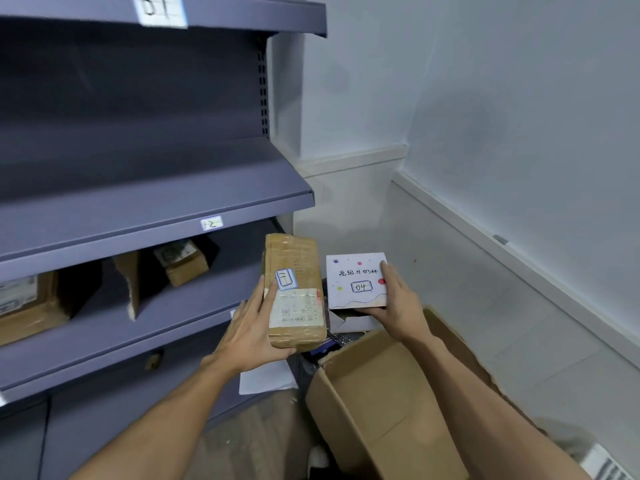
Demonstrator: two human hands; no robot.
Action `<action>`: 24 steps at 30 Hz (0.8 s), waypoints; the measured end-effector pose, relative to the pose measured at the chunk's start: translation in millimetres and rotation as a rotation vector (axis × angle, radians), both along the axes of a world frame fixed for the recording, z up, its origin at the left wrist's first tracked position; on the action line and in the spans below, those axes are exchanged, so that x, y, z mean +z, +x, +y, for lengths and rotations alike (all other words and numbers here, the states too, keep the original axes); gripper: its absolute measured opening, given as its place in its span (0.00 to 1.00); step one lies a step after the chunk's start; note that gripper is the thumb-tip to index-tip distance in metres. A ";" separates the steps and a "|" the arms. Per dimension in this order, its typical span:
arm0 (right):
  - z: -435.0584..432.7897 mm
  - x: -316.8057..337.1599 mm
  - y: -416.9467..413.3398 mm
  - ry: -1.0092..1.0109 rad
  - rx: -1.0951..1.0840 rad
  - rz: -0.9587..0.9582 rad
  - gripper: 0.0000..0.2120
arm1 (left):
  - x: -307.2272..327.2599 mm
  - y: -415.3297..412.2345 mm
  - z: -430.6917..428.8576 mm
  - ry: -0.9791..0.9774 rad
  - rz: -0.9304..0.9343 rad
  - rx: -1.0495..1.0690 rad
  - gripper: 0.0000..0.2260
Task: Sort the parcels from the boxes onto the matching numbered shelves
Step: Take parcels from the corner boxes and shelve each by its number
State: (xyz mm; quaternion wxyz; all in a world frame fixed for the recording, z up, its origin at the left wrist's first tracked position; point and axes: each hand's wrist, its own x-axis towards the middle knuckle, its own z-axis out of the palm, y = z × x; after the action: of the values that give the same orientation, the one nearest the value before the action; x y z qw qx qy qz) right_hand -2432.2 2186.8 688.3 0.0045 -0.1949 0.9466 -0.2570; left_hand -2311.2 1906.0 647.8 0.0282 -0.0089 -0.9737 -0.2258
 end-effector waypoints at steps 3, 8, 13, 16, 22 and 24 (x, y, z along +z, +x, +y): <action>-8.1 7.4 19.7 -0.005 0.037 0.013 0.48 | 7.9 28.0 -5.6 0.013 0.015 0.038 0.62; -17.0 21.5 36.7 -0.015 0.093 0.017 0.49 | 19.2 61.8 -9.6 0.002 0.032 0.100 0.62; -13.4 29.6 45.9 -0.036 0.153 0.012 0.49 | 31.0 86.2 -1.5 -0.015 0.045 0.170 0.62; -5.3 32.8 52.0 -0.043 0.190 0.006 0.48 | 37.3 100.9 10.3 -0.041 0.065 0.195 0.63; 9.3 31.0 67.0 -0.052 0.256 -0.003 0.48 | 48.8 137.6 32.4 -0.084 0.088 0.219 0.62; 8.5 30.5 74.5 -0.056 0.286 -0.016 0.48 | 50.5 150.3 37.0 -0.103 0.067 0.253 0.61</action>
State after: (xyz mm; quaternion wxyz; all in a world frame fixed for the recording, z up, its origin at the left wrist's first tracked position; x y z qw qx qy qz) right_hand -2357.7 2195.3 718.8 0.0433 -0.3257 0.9016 -0.2814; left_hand -2160.9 1943.0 698.3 0.0884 0.1051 -0.9759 -0.1695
